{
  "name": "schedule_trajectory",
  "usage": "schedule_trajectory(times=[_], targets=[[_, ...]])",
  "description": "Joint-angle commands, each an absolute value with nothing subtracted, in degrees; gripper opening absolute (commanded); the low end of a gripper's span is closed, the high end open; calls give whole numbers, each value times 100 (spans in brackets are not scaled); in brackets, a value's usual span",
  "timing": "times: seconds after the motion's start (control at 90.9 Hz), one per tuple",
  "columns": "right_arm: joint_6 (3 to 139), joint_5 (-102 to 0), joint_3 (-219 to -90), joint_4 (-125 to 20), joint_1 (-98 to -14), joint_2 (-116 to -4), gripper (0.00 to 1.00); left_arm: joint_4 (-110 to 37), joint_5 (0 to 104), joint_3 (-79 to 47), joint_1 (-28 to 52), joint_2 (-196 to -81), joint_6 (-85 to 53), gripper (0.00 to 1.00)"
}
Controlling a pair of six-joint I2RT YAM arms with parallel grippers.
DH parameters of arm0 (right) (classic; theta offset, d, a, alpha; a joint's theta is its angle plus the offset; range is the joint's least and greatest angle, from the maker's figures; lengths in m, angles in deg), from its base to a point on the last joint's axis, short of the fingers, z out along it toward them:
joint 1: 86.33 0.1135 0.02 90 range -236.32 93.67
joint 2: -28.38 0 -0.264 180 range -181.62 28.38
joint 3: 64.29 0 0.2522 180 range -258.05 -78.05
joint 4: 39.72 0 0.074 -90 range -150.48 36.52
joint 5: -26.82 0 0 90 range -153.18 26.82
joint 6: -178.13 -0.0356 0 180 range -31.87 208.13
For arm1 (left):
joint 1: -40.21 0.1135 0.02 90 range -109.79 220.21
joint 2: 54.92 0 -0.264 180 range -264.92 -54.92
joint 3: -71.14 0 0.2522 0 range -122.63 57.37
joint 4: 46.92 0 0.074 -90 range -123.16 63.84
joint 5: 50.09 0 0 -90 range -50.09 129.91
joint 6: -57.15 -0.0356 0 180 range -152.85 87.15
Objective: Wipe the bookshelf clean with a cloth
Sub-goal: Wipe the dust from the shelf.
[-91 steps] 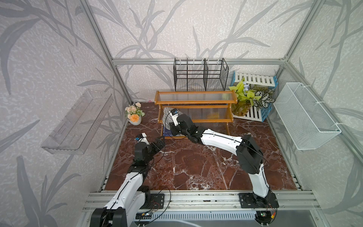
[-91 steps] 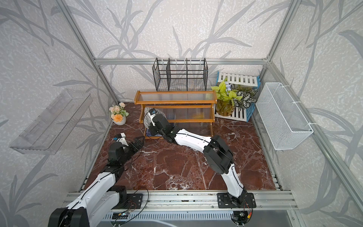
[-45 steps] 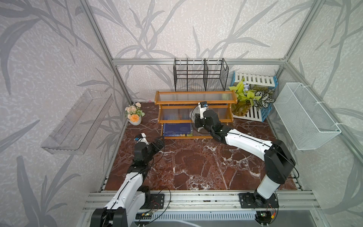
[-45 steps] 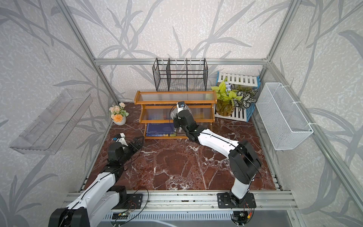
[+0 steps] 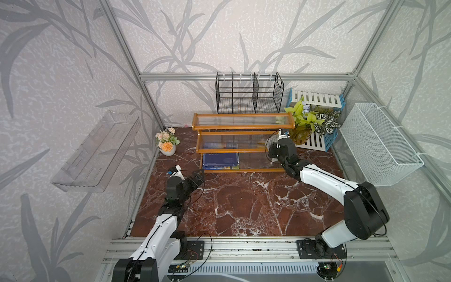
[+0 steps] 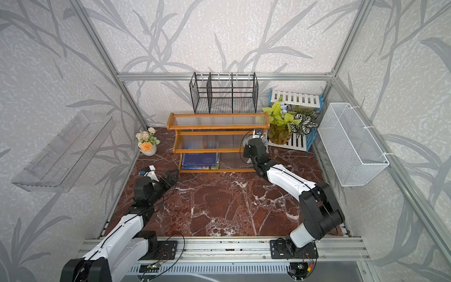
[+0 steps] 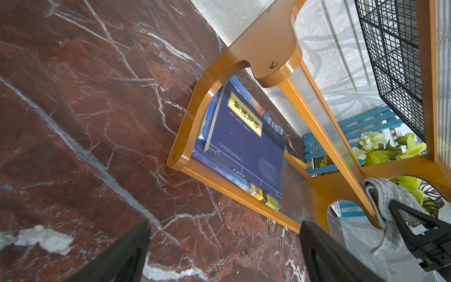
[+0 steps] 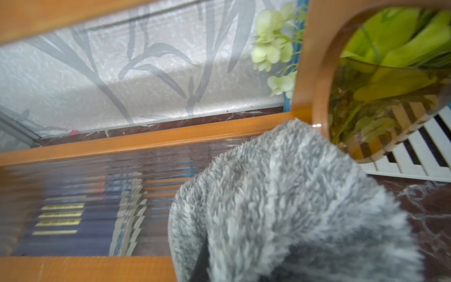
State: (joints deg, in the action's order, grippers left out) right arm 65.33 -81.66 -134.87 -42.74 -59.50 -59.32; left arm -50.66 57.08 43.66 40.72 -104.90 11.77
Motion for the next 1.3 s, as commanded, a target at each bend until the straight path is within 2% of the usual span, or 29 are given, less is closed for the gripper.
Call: schedule_trajectory(times=[0.0,0.132,0.187,0.352,0.429,0.583,0.792,1.034,1.286], targets=[[6448,-7727,-13432,-4518,-6021,-5588,4,-5048,5661,4244,4106,-10496,1118,100],[6667,-7045,-13602,-4941,-6022,-5382,28,-5127,5700,4243,4113,-10590,1143,100],[6735,-6832,-13601,-4973,-6022,-5248,35,-5138,5705,4243,4104,-10611,1149,100],[6876,-6679,-13603,-5097,-6022,-4952,46,-5173,5688,4246,4103,-10633,1143,100],[6856,-6860,-13666,-5379,-6022,-4898,52,-5195,5701,4243,4105,-10632,1153,100],[6757,-7422,-13764,-5894,-6022,-4861,56,-5218,5712,4249,4106,-10634,1162,100],[6760,-8011,-13893,-6000,-6022,-5121,68,-5270,5729,4272,4106,-10649,1160,100],[6684,-7886,-14382,-6050,-6022,-5860,70,-5278,5749,4241,4108,-10645,1168,100],[6578,-7813,-14507,-6189,-6022,-6388,50,-5266,5758,4221,4104,-10641,1162,100]])
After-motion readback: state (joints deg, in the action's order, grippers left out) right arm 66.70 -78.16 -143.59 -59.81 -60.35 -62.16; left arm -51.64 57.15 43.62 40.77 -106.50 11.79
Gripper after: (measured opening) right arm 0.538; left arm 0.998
